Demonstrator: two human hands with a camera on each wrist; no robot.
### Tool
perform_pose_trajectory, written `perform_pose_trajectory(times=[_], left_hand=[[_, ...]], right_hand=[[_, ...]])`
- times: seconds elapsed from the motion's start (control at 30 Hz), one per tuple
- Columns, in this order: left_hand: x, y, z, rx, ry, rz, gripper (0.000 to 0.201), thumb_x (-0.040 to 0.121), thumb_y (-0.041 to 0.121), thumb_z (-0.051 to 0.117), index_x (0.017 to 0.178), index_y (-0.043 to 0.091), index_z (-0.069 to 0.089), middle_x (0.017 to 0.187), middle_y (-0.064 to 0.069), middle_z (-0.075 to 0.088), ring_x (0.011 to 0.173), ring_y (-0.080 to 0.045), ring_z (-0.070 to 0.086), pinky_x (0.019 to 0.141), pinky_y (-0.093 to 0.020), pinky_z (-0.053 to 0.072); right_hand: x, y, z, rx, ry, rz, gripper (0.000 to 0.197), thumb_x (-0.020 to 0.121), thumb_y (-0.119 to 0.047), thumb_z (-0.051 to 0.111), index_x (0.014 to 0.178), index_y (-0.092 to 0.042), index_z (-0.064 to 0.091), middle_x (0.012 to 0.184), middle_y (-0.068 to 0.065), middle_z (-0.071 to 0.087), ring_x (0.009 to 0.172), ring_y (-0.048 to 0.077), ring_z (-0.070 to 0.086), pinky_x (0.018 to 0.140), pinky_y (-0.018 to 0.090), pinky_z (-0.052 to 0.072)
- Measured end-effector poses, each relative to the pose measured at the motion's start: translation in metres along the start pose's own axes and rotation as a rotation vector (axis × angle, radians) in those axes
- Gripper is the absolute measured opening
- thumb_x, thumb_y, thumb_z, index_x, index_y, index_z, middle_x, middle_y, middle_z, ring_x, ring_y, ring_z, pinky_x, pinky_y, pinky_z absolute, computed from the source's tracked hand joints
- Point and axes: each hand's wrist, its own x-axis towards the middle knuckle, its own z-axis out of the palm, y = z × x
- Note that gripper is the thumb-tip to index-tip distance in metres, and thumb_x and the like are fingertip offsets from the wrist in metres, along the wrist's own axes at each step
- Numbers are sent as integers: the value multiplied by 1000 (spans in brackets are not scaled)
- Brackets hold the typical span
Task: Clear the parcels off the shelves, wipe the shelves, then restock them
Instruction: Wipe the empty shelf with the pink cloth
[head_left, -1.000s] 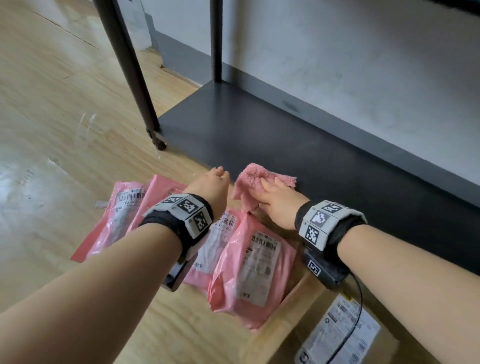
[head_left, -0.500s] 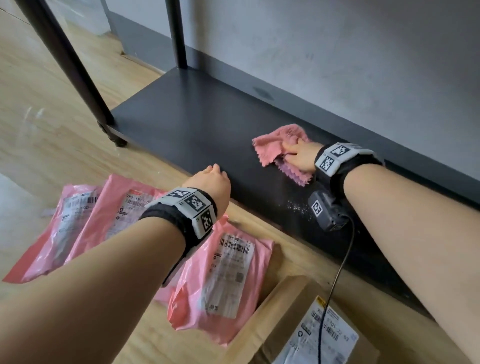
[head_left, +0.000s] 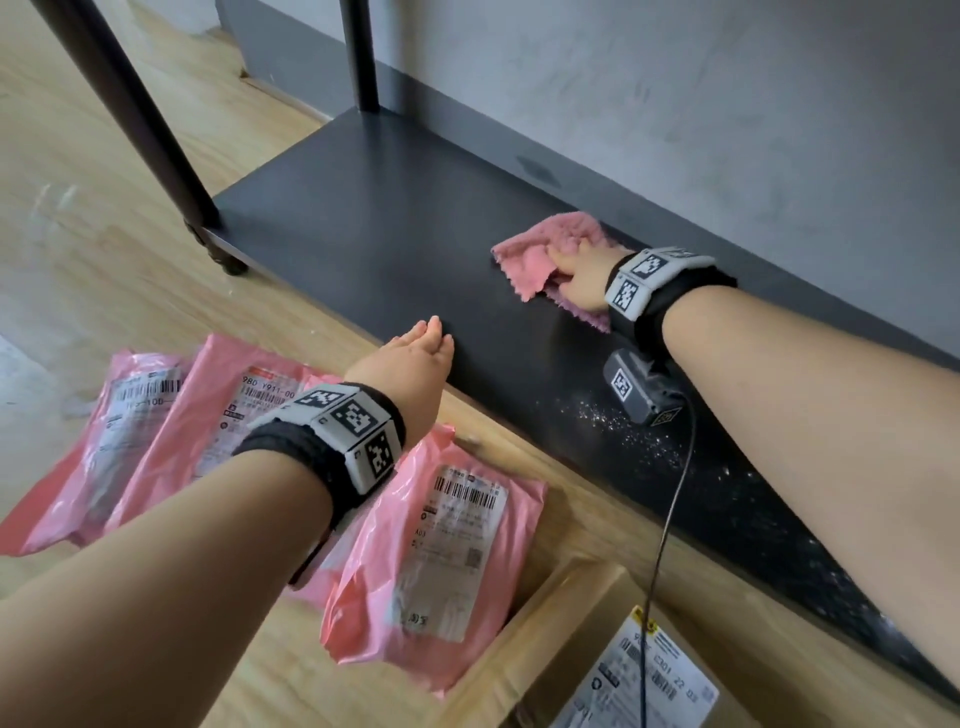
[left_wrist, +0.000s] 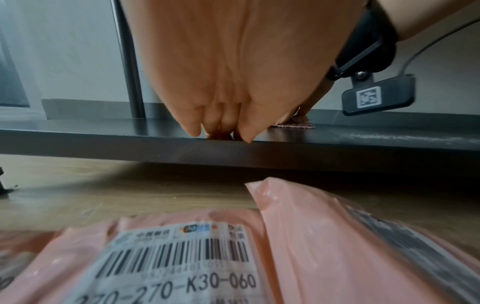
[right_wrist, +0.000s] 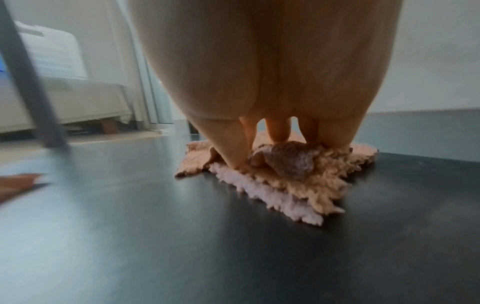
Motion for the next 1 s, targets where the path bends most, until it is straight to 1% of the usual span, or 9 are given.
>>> perform_pose_trajectory(times=[0.07, 0.17, 0.27, 0.4, 0.5, 0.6, 0.73, 0.87, 1.0], left_hand=[[-3, -4, -1, -58, 15, -6, 68, 87, -10, 27, 150, 7, 7, 159, -6, -3, 146, -17, 4, 118, -28, 14], [-14, -11, -3, -93, 66, -42, 62, 89, -11, 28, 148, 6, 18, 158, -6, 6, 145, -16, 13, 116, -30, 21], [-25, -8, -7, -73, 108, -30, 56, 88, -9, 31, 143, 4, 27, 157, -8, 14, 144, -19, 20, 114, -30, 26], [-37, 15, -13, -71, 105, 42, 51, 86, -5, 32, 136, 5, 36, 154, -8, 22, 139, -24, 31, 108, -33, 31], [-41, 39, -12, -58, 89, 120, 48, 86, -4, 33, 133, 5, 39, 154, -8, 23, 139, -24, 30, 108, -31, 29], [-37, 61, -3, -22, 68, 175, 52, 87, -2, 35, 139, 5, 34, 154, -8, 22, 142, -22, 23, 112, -29, 24], [-26, 82, 4, -8, 44, 161, 59, 89, -3, 33, 146, 5, 23, 156, -8, 17, 144, -21, 17, 115, -30, 20], [-13, 87, 3, 37, -2, 94, 64, 88, -5, 33, 149, 4, 13, 158, -8, 11, 145, -20, 13, 117, -34, 20], [-11, 89, 10, 133, -45, 101, 65, 90, -2, 28, 150, 4, 3, 158, -9, -2, 146, -21, 4, 119, -32, 13]], right_hand=[[-13, -19, 1, 12, -20, -80, 68, 95, -20, 51, 151, -19, 14, 154, 14, 23, 134, 32, 36, 102, 35, 36], [-44, -44, 8, 55, 39, -214, 46, 98, -20, 41, 144, -16, 34, 147, 14, 36, 130, 28, 42, 99, 28, 36], [-82, -55, 20, 6, 51, -335, 47, 101, -19, 33, 147, -14, 27, 151, 15, 26, 138, 30, 27, 112, 38, 25], [-114, -41, 56, -6, 7, -458, 48, 100, -26, 36, 147, -27, 27, 152, 7, 22, 138, 28, 23, 113, 35, 19], [-137, -16, 81, 90, -45, -391, 50, 101, -20, 35, 148, -28, 24, 158, 5, 9, 143, 30, 11, 117, 32, 6], [-148, 14, 94, 126, -54, -258, 55, 101, -12, 31, 150, -25, 12, 159, 8, -3, 146, 29, -2, 118, 33, -2], [-138, 57, 96, 130, -23, -117, 56, 101, -10, 28, 151, -19, 5, 158, 12, -4, 146, 28, 0, 118, 35, 3], [-105, 93, 85, 102, -17, -27, 60, 100, -11, 34, 151, -23, 5, 159, 10, -3, 145, 30, 8, 117, 37, 15], [-66, 125, 73, 101, -15, 81, 61, 99, -17, 39, 151, -28, 9, 159, 9, 0, 143, 36, 15, 116, 41, 20]])
